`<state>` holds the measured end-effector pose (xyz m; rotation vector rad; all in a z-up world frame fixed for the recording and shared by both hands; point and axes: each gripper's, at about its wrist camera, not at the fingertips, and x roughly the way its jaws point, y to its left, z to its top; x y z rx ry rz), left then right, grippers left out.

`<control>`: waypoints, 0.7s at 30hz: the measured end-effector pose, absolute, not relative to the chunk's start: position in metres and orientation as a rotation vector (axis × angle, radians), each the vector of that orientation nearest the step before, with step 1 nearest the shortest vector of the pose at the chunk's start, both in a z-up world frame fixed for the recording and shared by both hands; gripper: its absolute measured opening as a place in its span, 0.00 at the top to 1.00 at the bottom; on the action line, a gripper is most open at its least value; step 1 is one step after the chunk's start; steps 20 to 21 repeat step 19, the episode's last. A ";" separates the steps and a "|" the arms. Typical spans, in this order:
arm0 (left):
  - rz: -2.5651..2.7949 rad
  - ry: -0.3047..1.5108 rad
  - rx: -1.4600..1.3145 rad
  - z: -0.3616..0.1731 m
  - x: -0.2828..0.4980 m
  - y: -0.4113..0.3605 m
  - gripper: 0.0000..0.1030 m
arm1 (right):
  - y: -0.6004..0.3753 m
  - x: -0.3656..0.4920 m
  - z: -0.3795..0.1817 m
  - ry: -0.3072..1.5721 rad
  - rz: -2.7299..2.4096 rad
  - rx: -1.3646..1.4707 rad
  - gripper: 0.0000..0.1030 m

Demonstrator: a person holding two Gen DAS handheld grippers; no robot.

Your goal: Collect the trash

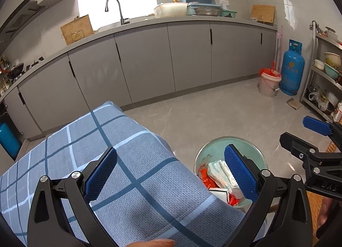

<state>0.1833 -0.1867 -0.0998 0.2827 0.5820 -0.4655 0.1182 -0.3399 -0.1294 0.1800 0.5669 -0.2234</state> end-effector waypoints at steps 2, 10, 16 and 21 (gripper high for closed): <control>-0.460 0.586 0.285 -0.101 0.184 -0.186 0.04 | -0.340 0.117 -0.130 0.568 -0.223 0.180 0.19; -0.443 0.567 0.285 -0.100 0.181 -0.183 0.04 | -0.340 0.116 -0.130 0.566 -0.224 0.178 0.19; -0.463 0.578 0.287 -0.098 0.181 -0.183 0.04 | -0.339 0.114 -0.129 0.563 -0.224 0.175 0.19; -0.468 0.575 0.287 -0.097 0.179 -0.181 0.04 | -0.337 0.113 -0.128 0.560 -0.224 0.171 0.18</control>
